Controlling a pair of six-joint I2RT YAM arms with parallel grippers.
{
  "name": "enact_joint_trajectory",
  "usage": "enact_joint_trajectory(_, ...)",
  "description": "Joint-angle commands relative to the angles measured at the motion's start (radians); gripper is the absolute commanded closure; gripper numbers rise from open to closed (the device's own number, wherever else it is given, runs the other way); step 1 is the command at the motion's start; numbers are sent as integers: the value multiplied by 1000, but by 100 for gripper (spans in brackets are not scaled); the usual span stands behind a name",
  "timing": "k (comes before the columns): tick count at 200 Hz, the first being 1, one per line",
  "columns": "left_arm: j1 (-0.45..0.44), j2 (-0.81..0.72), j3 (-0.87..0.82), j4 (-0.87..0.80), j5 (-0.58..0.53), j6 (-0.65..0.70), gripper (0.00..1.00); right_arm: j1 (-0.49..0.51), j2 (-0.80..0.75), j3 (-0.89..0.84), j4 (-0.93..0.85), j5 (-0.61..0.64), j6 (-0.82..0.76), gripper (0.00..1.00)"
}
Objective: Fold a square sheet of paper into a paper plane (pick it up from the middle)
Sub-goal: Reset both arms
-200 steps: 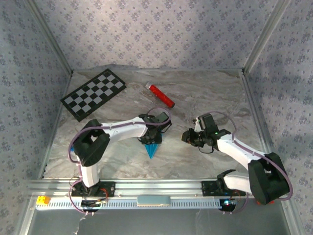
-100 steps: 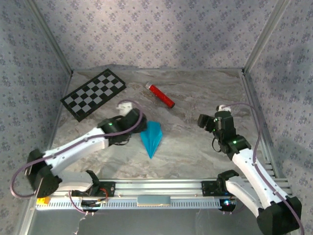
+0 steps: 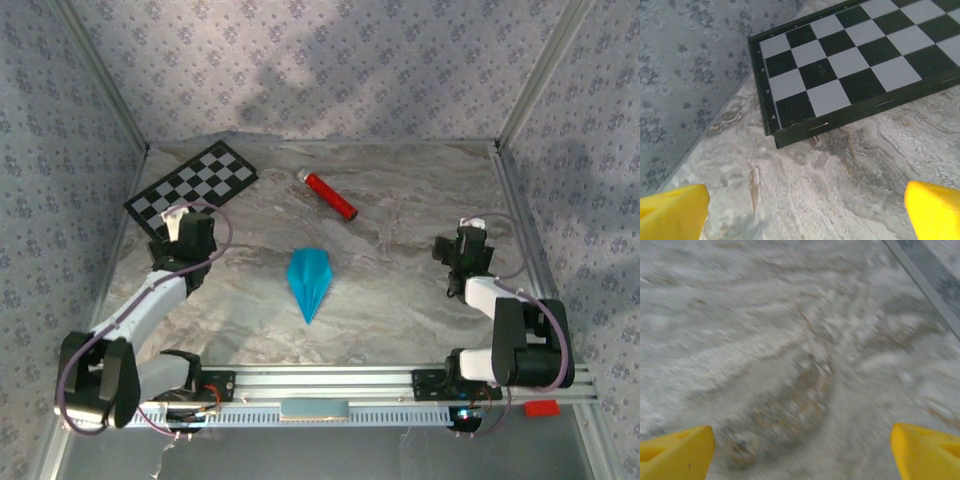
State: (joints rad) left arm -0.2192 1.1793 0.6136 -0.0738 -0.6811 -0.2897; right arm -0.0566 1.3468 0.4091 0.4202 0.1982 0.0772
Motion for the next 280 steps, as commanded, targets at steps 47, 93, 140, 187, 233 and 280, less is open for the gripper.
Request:
enact_joint_trajectory(47, 69, 274, -150, 750, 242, 320, 0, 21, 172, -14, 371, -148, -96, 1)
enact_joint_trajectory(93, 218, 378, -319, 1157, 480, 232, 0, 34, 170, -16, 377, -118, -99, 0)
enact_joint_trajectory(140, 201, 355, -225, 930, 419, 223, 0, 33, 171, -15, 376, -121, -100, 0)
enact_joint_trajectory(187, 201, 355, -222, 932, 422, 225, 0, 33, 170, -16, 376, -120, -100, 0)
enact_joint_trajectory(233, 200, 354, -222, 930, 421, 225, 0, 33, 170, -15, 376, -118, -100, 0)
enact_joint_trajectory(280, 201, 354, -222, 930, 422, 225, 0, 33, 172, -16, 376, -119, -100, 0)
